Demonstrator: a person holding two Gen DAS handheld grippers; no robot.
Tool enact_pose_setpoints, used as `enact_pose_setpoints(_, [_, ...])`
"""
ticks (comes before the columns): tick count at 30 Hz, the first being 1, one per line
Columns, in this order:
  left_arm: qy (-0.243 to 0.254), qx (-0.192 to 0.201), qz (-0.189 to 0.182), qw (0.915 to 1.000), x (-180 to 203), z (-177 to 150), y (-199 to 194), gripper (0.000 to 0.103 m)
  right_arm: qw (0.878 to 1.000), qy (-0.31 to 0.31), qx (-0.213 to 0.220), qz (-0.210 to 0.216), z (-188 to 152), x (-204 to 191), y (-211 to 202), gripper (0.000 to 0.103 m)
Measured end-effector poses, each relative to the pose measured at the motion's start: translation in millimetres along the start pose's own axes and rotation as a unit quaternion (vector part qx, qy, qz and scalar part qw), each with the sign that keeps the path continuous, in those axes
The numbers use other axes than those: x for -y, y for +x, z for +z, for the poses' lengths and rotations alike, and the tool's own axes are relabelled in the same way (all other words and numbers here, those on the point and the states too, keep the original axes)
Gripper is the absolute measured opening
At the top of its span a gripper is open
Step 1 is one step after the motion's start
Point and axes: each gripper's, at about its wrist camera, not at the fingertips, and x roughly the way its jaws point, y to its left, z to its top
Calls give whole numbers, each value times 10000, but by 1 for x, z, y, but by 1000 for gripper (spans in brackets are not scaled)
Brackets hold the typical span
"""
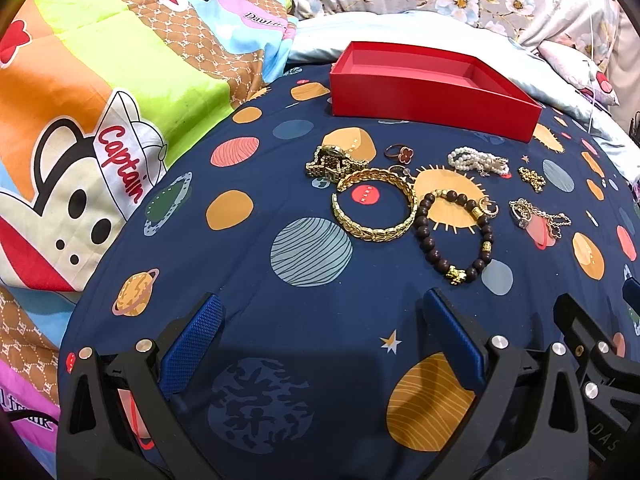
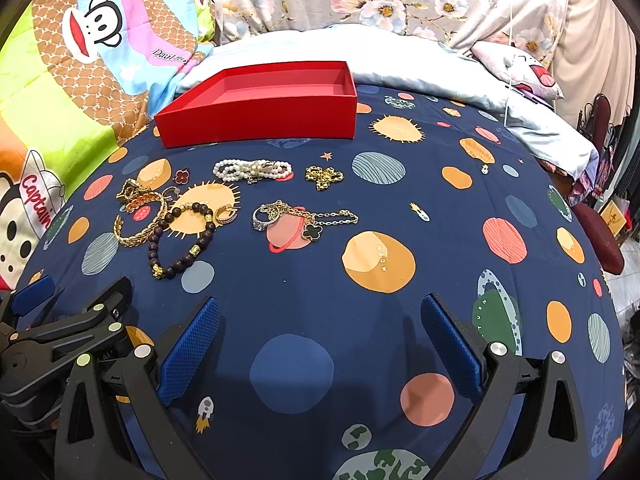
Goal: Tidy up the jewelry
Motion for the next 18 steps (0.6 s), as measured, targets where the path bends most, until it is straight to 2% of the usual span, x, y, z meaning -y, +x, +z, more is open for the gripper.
enact_pose_setpoints(18, [5,15,-40,10000,1,-1,-1,97,10000,16,-3,9,1,2,1,98])
